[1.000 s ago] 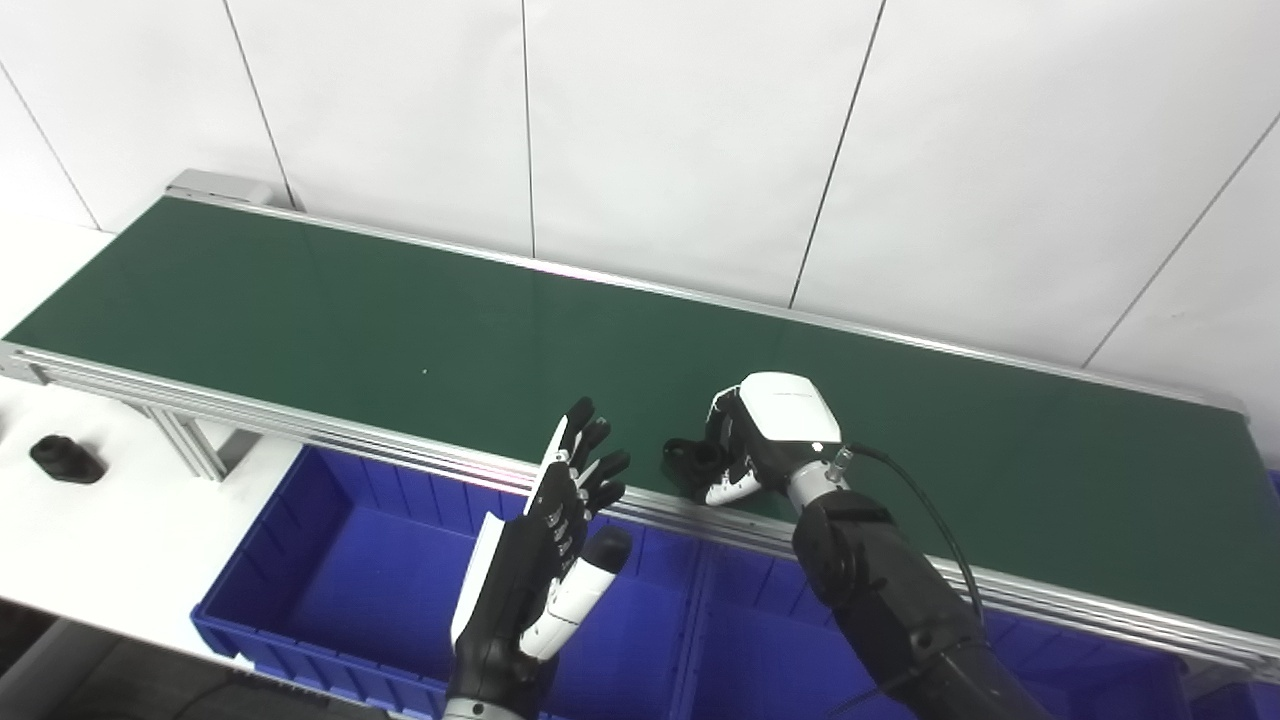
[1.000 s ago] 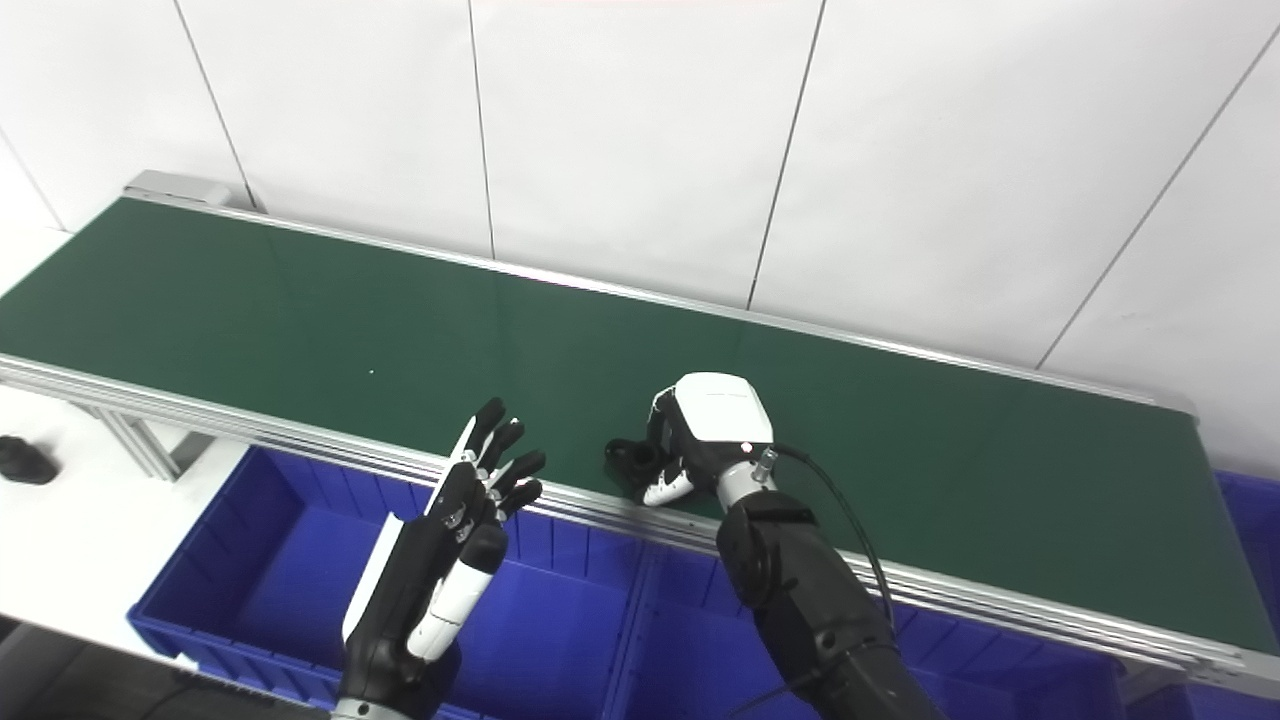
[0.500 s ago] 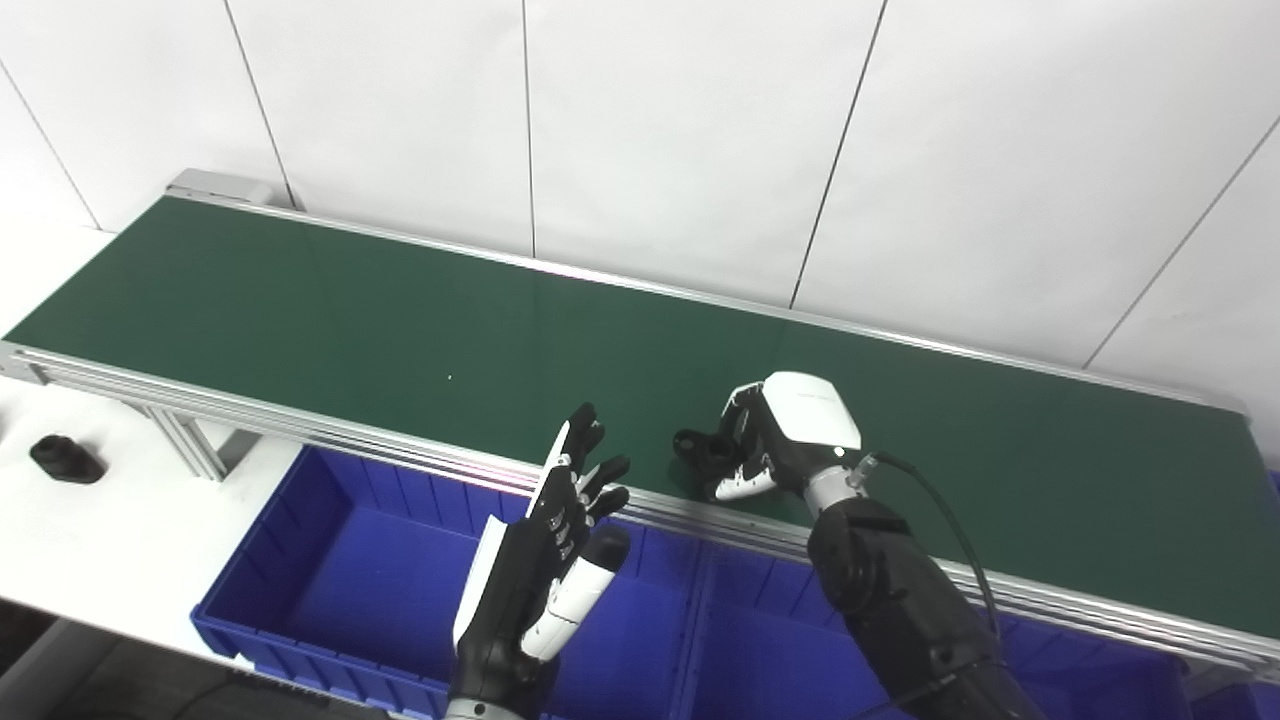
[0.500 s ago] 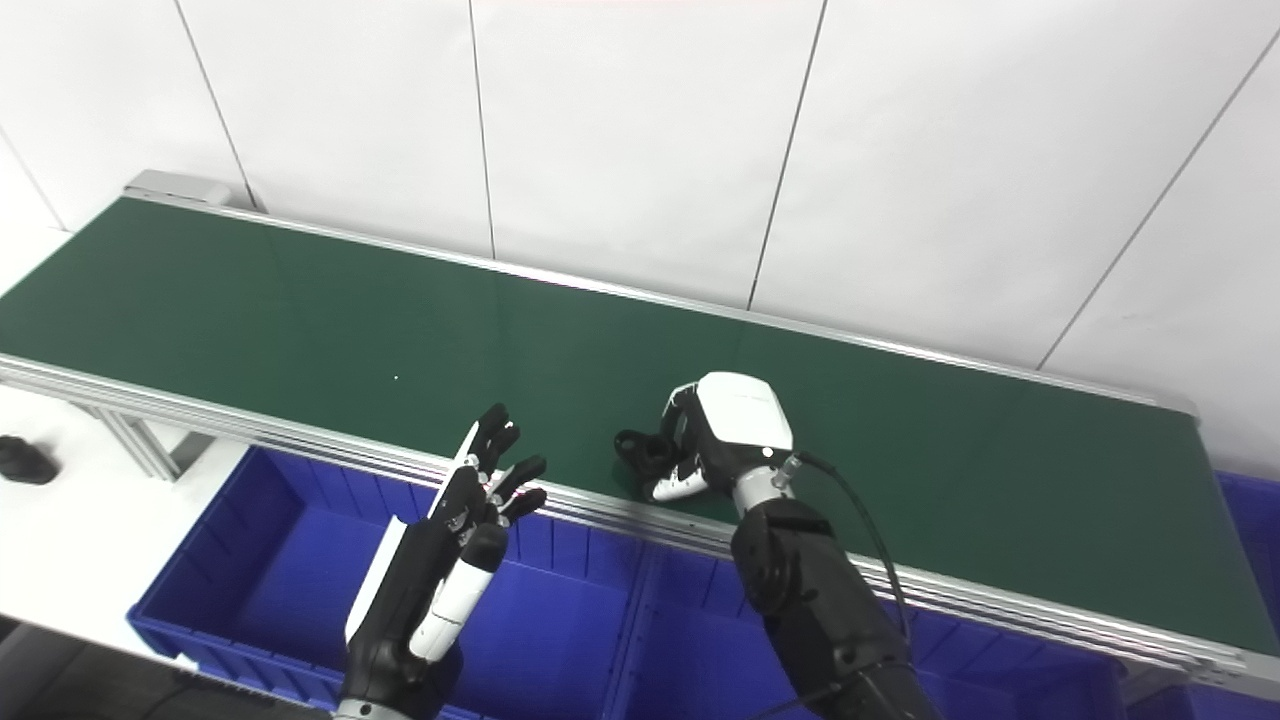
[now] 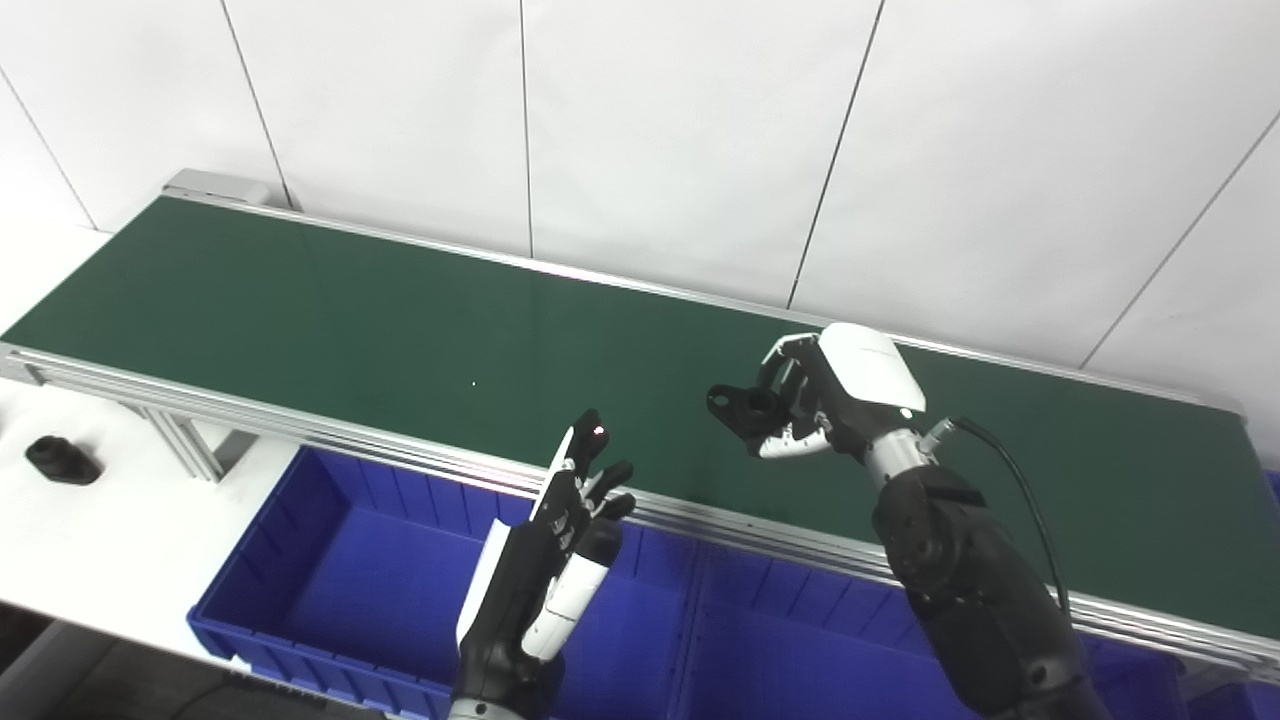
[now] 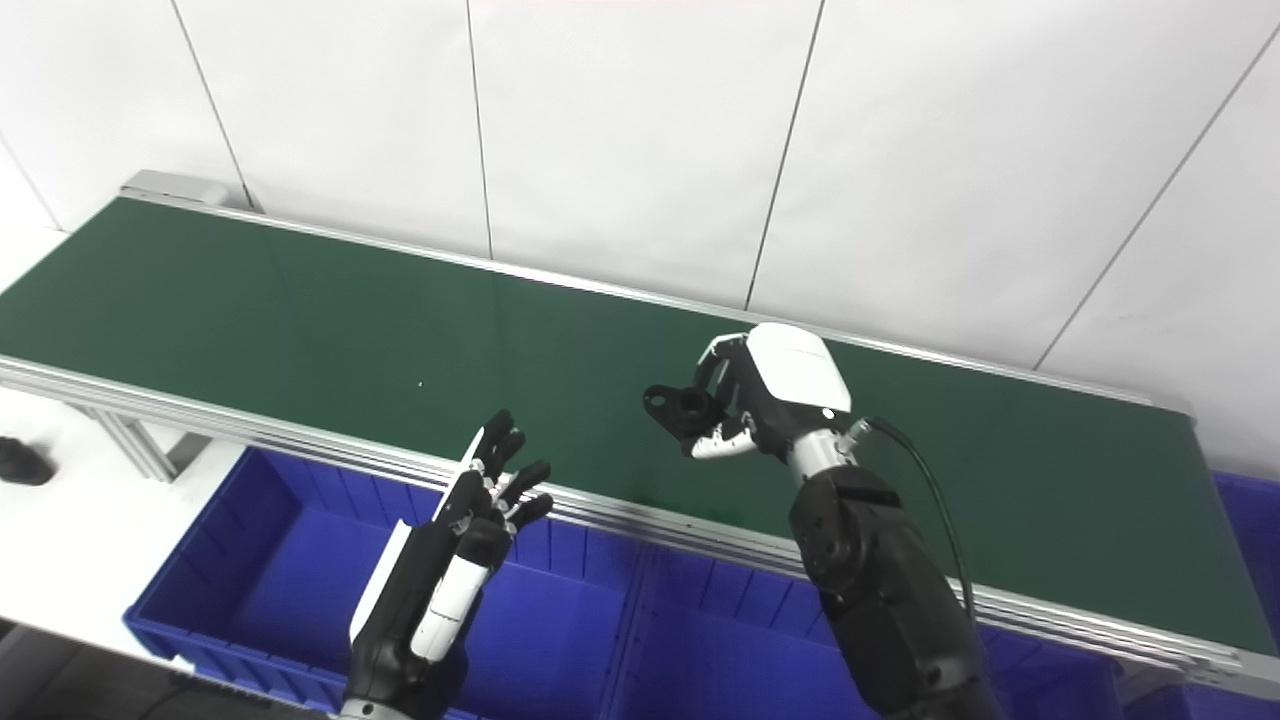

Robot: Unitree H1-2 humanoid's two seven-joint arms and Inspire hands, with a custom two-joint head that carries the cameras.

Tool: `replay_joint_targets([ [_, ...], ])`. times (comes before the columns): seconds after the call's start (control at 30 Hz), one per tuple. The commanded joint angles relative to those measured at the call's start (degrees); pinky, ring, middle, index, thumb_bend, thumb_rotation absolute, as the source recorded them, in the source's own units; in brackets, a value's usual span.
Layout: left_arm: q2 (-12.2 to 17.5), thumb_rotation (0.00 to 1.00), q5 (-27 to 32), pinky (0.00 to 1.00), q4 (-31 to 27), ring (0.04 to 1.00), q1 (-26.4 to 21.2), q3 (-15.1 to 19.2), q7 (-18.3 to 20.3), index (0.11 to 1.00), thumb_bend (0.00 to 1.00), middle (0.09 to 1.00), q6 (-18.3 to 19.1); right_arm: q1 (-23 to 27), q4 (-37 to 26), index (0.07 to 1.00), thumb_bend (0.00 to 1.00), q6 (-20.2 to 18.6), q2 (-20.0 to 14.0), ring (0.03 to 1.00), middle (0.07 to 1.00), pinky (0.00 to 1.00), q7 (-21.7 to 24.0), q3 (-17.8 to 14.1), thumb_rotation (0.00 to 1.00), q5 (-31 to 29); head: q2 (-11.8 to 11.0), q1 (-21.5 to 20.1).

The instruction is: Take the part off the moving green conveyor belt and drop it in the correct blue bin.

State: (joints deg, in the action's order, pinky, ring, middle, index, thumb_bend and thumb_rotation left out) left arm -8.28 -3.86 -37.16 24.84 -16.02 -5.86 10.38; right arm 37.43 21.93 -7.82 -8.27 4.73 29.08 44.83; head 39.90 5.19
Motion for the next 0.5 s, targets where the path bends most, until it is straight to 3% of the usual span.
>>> replay_joint_targets([
  [0.0, -2.51, 0.87, 0.81, 0.86, -2.41, 0.912, -1.31, -2.12, 0.8, 1.0, 0.78, 0.996, -0.22, 0.27, -5.82, 0.535, 0.52, -1.59, -0.94, 0.42, 0.44, 0.33, 1.84, -0.06, 0.0, 1.24, 0.63, -1.99],
  [0.13, -1.18, 0.84, 4.34, 0.87, -3.76, 0.916, -2.28, 0.49, 1.08, 1.0, 0.76, 0.996, 1.33, -3.36, -12.53, 0.537, 0.51, -1.85, -3.22, 0.378, 0.426, 0.3, 5.65, 0.72, 0.0, 3.21, 3.12, -6.37],
  [0.3, 0.31, 0.81, 7.71, 0.86, -6.46, 0.913, -4.93, 4.93, 0.76, 1.0, 0.79, 0.99, 6.84, -8.0, -18.16, 0.492, 0.52, -0.8, -6.47, 0.333, 0.476, 0.27, 9.85, 2.03, 0.0, 4.73, 7.47, -13.29],
  [0.47, 2.22, 0.78, 10.8, 0.84, -8.28, 0.894, -7.84, 9.51, 1.26, 1.0, 0.8, 0.978, 11.12, -14.06, -23.92, 0.489, 0.52, -1.53, -9.4, 0.281, 0.474, 0.22, 13.03, 1.76, 0.0, 6.29, 9.48, -15.63],
])
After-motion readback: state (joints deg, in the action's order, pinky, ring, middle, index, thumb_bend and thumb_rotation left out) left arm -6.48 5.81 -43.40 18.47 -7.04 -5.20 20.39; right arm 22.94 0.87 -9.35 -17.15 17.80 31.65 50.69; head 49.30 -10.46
